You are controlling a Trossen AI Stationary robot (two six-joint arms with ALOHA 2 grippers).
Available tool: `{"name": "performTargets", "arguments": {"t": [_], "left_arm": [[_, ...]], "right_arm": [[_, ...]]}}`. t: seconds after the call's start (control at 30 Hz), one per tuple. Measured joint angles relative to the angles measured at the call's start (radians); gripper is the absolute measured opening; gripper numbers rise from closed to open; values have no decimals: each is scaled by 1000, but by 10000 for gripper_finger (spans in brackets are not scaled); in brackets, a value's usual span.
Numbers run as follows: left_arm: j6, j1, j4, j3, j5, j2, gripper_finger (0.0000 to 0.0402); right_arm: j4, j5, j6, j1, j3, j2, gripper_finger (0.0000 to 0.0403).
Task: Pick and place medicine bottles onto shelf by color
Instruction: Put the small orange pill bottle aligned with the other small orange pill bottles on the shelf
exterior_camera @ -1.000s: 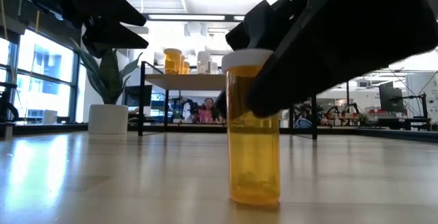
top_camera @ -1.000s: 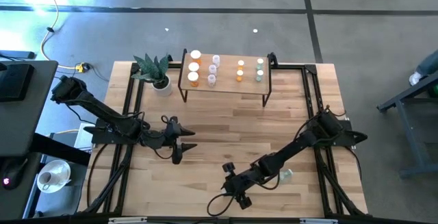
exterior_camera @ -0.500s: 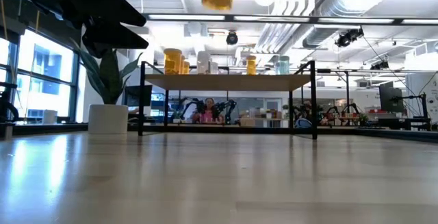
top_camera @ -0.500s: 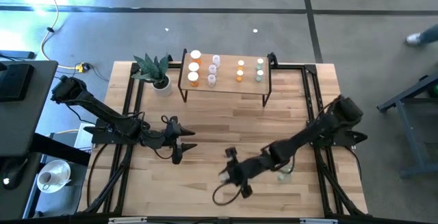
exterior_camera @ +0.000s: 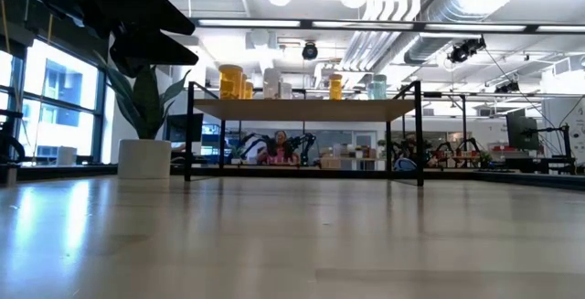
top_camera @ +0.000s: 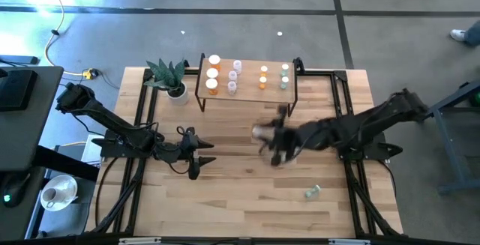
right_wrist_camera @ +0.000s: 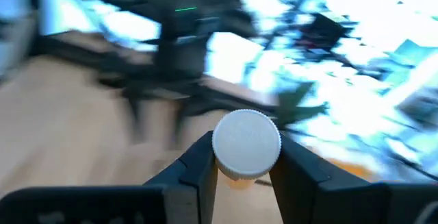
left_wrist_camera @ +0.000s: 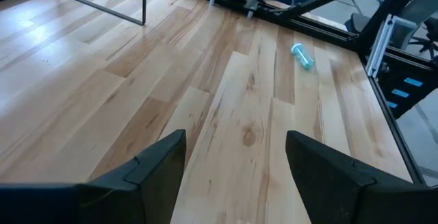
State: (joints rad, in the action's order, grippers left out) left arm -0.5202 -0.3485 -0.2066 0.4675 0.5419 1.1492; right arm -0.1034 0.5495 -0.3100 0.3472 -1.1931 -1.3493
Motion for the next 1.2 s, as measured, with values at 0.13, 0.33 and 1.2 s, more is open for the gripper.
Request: {"name": "performTargets", "arguments": {"t": [0.13,0.33,1.2], "left_arm": [[0,0,-1,0,0,0,241],[0,0,0,0,0,0,241],[64,1,-8,0,2,0,241]], "right_arm": [[0,137,-13,-57,0,88,105],[-7,184,0,-180,0,175,105],[-285,-150,481,-527,0,-46,105]]}}
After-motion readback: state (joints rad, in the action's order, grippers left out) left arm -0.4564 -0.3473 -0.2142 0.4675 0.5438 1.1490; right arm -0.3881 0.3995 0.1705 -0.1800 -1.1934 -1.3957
